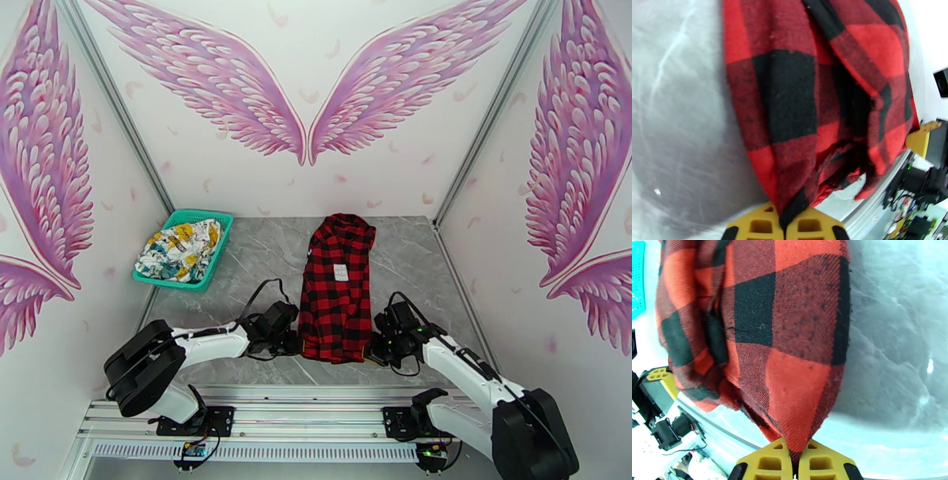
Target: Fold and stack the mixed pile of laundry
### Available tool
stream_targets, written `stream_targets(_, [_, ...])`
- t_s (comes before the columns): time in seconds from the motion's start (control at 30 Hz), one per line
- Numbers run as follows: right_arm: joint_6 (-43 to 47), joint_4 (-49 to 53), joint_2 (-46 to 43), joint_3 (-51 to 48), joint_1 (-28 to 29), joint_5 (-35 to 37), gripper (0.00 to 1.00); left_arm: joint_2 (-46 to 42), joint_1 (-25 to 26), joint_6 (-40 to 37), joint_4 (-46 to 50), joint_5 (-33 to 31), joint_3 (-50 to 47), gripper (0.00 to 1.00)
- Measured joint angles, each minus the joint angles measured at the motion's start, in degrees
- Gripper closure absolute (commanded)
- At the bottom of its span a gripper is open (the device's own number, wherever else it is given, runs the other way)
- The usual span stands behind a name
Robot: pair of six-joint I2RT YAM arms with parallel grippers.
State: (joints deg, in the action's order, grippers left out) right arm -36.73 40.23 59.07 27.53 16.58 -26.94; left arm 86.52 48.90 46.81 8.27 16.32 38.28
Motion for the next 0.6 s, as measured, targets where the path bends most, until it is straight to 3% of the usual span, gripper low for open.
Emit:
stream_targets(0.4, [-2.34, 7.87, -8.37, 0.02, 1.84, 1.57, 1.00, -2.89, 7.61, 0.98, 3.72, -3.72, 1.60, 1.00])
stream_targets(0.6, [-3.19, 10.82, -8.83, 2.27, 1.88, 3.45, 1.00, -3.72, 7.82, 0.70, 6.67, -5.70, 5.09, 1.00])
